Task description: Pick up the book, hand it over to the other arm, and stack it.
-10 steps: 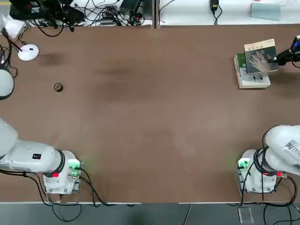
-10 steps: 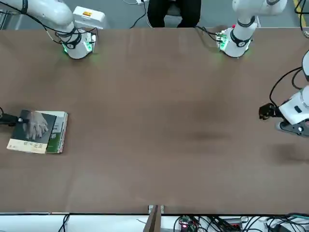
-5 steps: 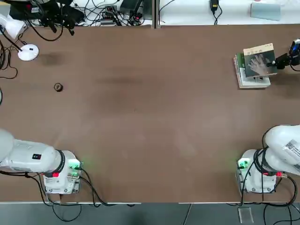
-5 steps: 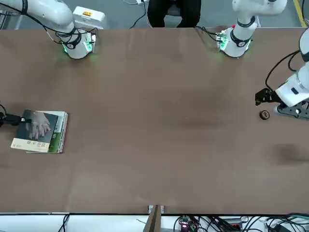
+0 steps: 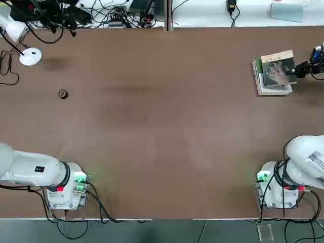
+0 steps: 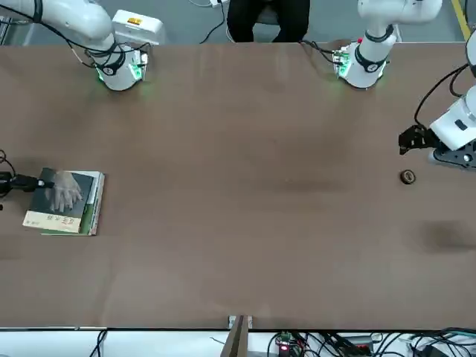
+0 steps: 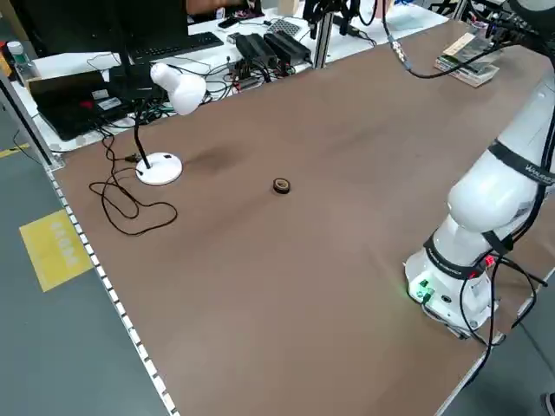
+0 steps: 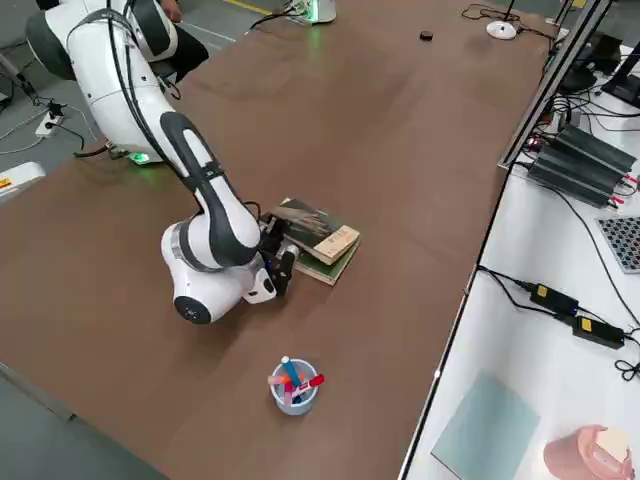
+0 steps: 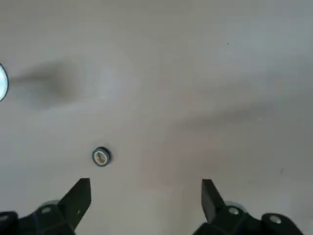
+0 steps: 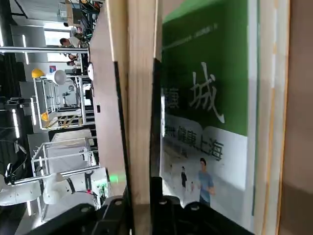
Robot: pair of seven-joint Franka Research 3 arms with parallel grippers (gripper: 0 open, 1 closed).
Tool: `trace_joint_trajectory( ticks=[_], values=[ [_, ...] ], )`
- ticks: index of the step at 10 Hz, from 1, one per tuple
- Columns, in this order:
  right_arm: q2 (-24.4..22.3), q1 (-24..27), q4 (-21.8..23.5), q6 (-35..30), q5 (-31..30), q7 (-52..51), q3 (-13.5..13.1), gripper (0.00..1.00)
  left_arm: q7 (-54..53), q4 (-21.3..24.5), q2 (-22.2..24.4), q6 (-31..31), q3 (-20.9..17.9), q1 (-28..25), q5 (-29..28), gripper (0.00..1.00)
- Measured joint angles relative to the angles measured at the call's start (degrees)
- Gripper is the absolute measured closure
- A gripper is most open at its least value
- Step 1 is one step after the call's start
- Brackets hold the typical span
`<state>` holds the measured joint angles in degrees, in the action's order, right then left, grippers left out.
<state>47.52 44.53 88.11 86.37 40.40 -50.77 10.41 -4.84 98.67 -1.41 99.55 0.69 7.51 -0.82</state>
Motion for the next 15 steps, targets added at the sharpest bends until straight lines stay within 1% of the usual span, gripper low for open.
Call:
trace_joint_trajectory(
  ticks=[10, 15],
  values=[
    [0.0, -0.9, 0.2, 2.8, -0.4, -0.4, 0.0, 0.85, -0.1, 0.5, 0.0, 0.0, -0.1, -0.8, -0.1, 0.00],
    [0.0, -1.1, 1.0, 4.1, -0.4, -1.3, 0.1, 0.85, -0.1, 0.5, 0.0, 0.0, -0.1, -0.9, -0.1, 0.00]
  ],
)
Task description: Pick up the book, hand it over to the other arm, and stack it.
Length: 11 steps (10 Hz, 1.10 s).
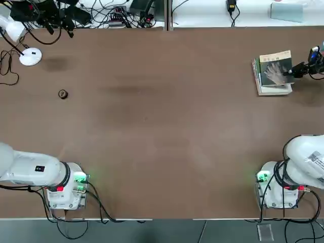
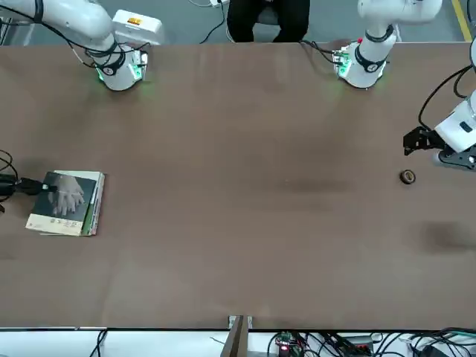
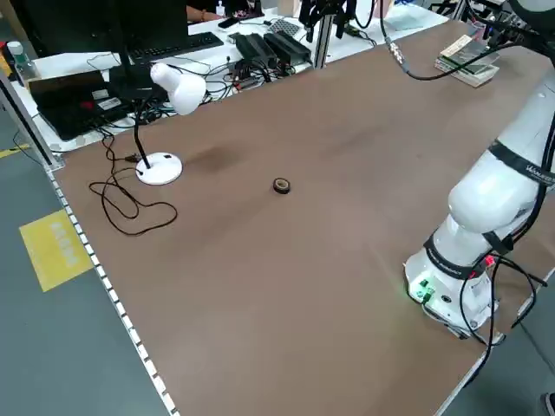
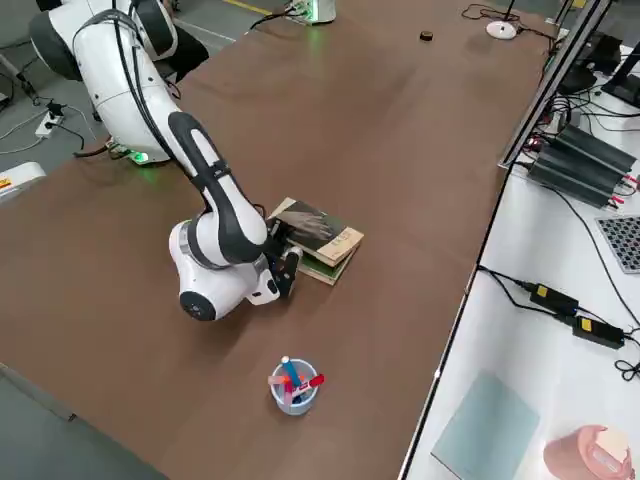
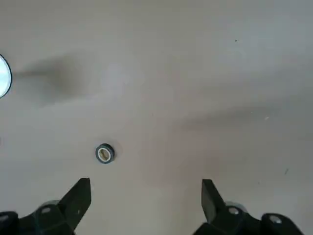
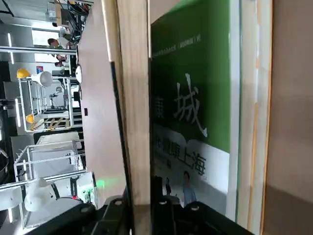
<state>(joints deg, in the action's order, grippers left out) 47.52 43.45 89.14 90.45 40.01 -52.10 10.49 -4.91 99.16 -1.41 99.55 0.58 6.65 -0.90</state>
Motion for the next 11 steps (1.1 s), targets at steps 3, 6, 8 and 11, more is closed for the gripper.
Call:
trace_joint_trajectory(
  ticks=[3, 6, 8, 11],
  values=[
    [0.0, -0.3, 0.2, 0.0, 0.0, -0.1, 0.0, 0.85, 0.1, 0.0, 0.0, 0.0, 0.0, -0.1, 0.0, 0.00],
    [0.0, -0.4, 0.3, 0.0, 0.0, -0.1, 0.0, 0.85, 0.1, 0.0, 0.0, 0.0, 0.0, -0.1, 0.0, 0.00],
    [0.0, -0.4, 0.3, 0.0, 0.0, -0.1, 0.0, 0.85, 0.2, 0.0, 0.0, 0.0, 0.0, -0.1, 0.0, 0.00],
    [0.0, -0.5, 0.1, 0.3, -0.6, 1.3, 0.0, 0.81, 0.2, 0.0, 0.0, 0.0, 0.0, -0.1, 0.3, 0.00]
  ],
)
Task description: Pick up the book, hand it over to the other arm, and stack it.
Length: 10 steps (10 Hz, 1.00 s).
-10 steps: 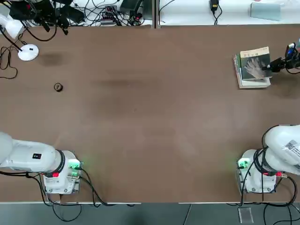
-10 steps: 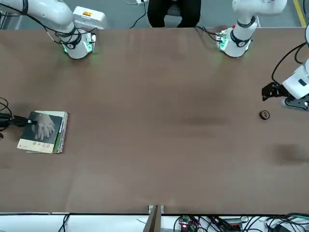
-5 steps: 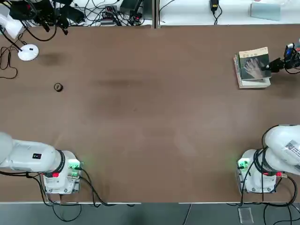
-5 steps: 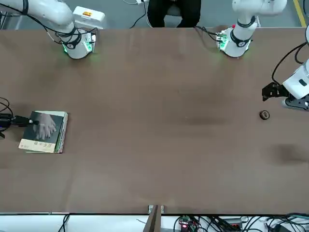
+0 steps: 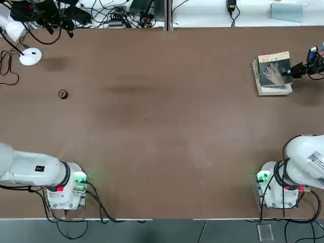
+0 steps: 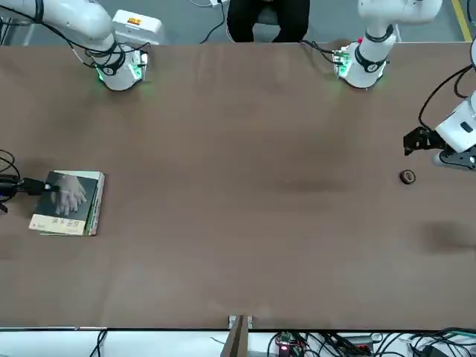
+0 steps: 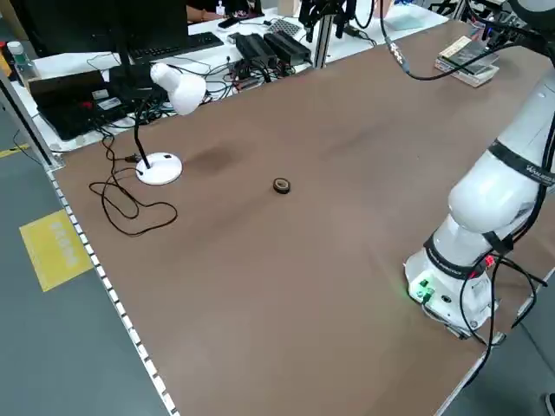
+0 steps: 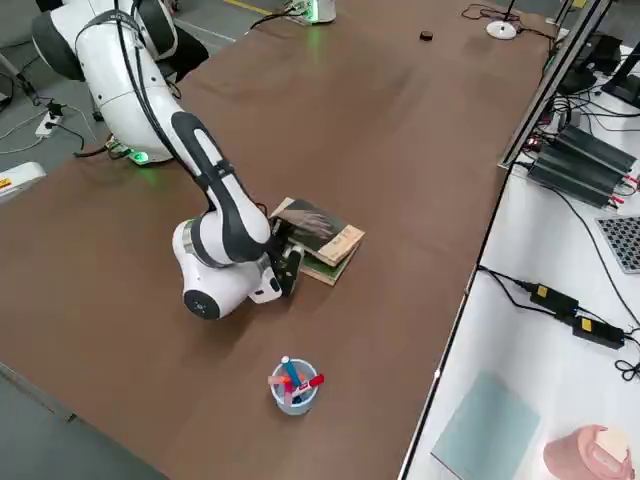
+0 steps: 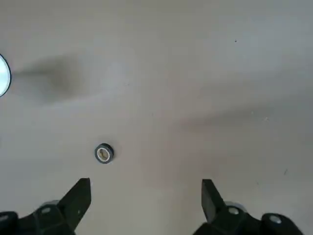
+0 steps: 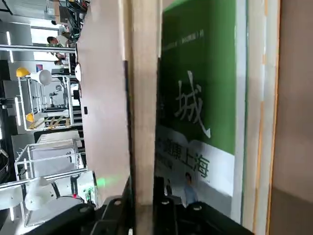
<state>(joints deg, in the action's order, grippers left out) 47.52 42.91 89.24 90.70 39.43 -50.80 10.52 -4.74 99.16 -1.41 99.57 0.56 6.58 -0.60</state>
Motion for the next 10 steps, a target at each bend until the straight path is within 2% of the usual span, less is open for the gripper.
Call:
trace_joint_trajectory(
  ticks=[1, 4, 6, 7, 10],
  values=[
    [0.0, -0.2, -0.2, 0.1, -0.6, 1.2, 0.0, 0.79, 0.0, 0.0, 0.0, 0.0, 0.0, 0.0, 0.0, 0.00],
    [0.0, -0.5, -0.7, 0.4, -1.4, 2.9, 0.0, 0.50, 0.0, 0.0, 0.0, 0.0, -0.1, -0.1, 0.1, 0.00],
    [0.0, -0.6, -0.8, 0.4, -1.5, 3.3, 0.0, 0.46, 0.0, 0.0, 0.0, 0.0, -0.1, -0.1, 0.1, 0.00],
    [0.0, -0.6, -0.9, 0.4, -1.6, 3.3, 0.0, 0.38, 0.0, 0.0, 0.0, 0.0, -0.1, -0.1, 0.1, 0.00],
    [0.0, -0.6, -1.6, 0.6, -2.7, 4.7, 0.0, 0.37, 0.0, 0.0, 0.0, 0.0, -0.1, -0.1, 0.1, 0.00]
  ],
)
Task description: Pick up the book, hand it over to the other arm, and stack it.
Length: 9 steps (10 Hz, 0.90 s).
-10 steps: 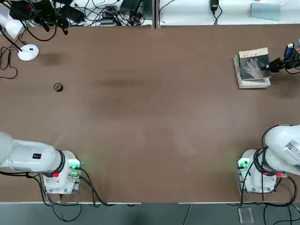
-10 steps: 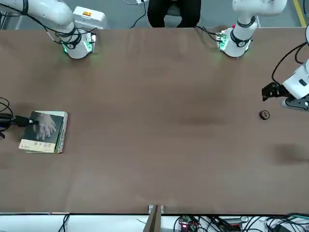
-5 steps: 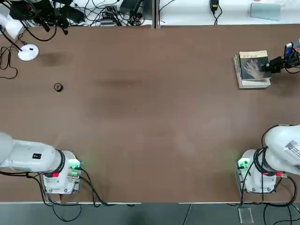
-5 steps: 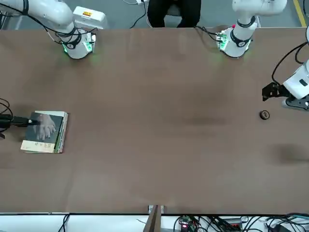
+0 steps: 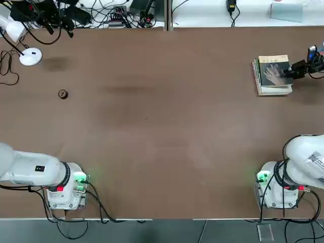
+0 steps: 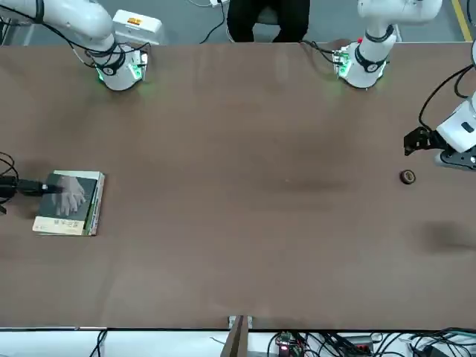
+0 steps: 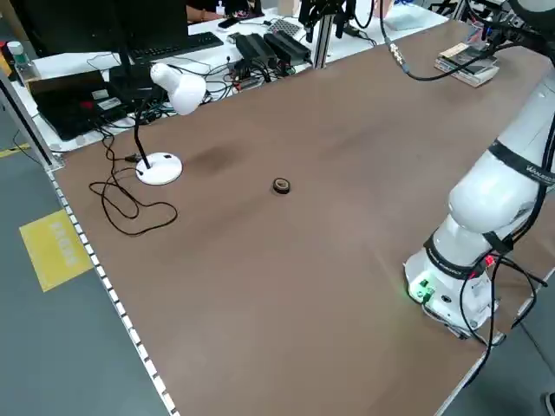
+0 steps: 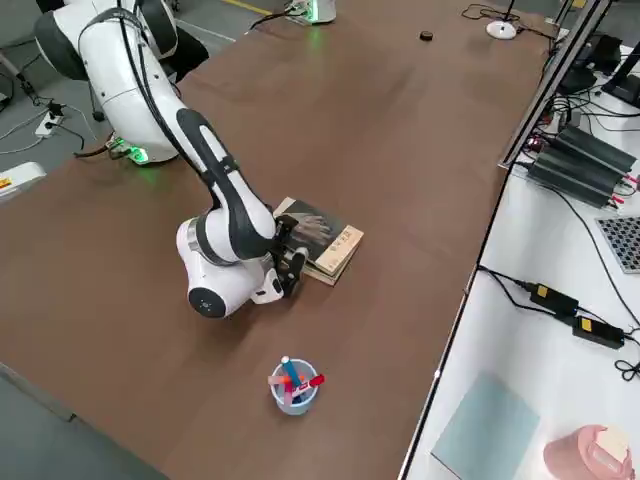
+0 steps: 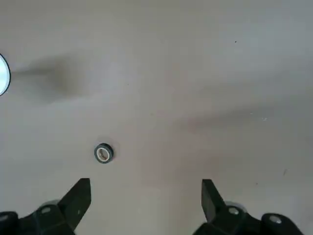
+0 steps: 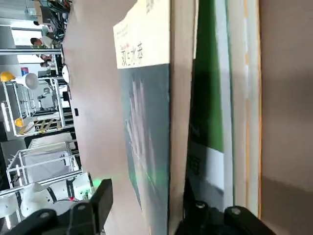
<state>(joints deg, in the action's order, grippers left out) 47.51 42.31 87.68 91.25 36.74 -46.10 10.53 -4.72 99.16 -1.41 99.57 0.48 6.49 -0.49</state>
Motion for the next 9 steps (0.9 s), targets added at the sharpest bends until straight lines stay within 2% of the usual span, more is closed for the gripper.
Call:
trace_joint_trajectory(
  ticks=[1, 9],
  values=[
    [0.0, 0.0, -0.4, 0.0, -0.5, 0.7, 0.0, 0.41, 0.0, 0.0, 0.0, 0.0, 0.0, 0.0, 0.0, 0.00],
    [0.0, -0.1, -1.2, 0.0, -1.0, 4.3, 0.4, 0.41, 0.0, 0.0, 0.0, 0.0, 0.0, 0.0, 0.0, 0.00]
  ],
)
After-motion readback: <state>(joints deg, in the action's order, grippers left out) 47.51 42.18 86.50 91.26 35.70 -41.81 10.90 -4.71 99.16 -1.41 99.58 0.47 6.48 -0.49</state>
